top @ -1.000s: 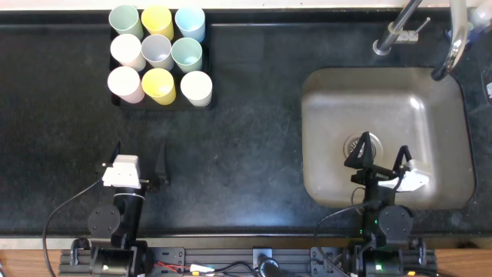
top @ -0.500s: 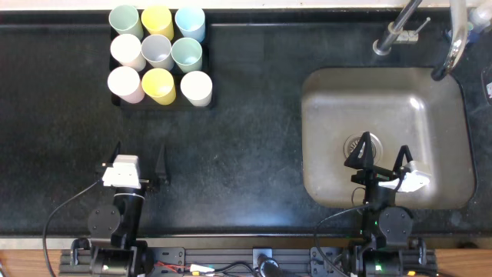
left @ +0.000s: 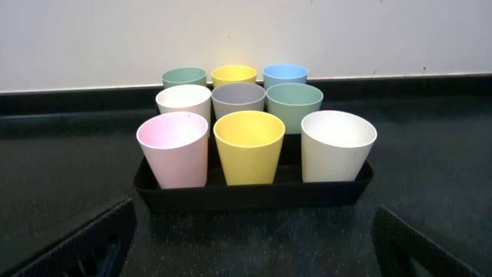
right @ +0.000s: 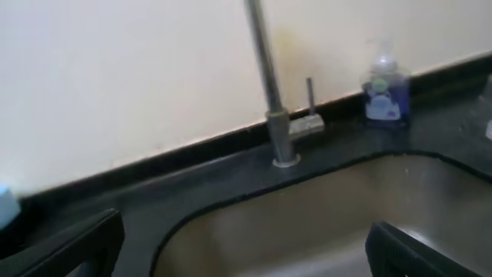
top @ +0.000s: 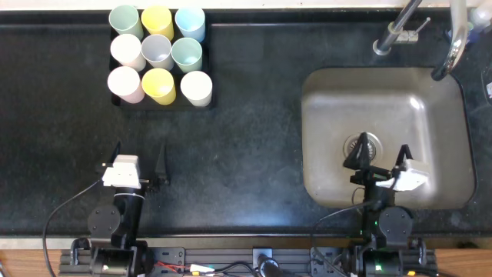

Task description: Store Cups

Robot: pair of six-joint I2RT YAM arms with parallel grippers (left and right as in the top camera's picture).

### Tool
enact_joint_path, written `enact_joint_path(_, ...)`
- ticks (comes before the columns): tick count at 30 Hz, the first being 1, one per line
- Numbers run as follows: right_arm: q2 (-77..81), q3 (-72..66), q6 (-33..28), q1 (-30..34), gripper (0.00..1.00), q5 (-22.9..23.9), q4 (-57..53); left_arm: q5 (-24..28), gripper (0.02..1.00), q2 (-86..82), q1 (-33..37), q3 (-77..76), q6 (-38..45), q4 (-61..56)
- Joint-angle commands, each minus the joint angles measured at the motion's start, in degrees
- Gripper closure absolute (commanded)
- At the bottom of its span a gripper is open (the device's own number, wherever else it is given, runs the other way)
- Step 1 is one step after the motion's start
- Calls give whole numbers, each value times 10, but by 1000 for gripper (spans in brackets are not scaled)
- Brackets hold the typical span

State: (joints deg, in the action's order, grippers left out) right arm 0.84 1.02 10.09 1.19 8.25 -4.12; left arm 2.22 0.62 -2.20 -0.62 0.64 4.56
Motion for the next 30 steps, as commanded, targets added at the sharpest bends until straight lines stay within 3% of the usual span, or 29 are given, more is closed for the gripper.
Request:
enact_joint_path(1, -7, -8, -157, 3, 3, -76, -3, 7, 20, -5, 2, 2, 11, 1)
enact_joint_path(5, -7, -8, -162, 3, 5, -72, -3, 7, 20, -5, 2, 2, 11, 1)
enact_joint_path(10, -7, -8, -106, 3, 3, -72, -2, 7, 20, -5, 2, 2, 11, 1)
enact_joint_path(30, -7, -8, -105, 3, 3, -72, -3, 7, 18, -5, 2, 2, 11, 1)
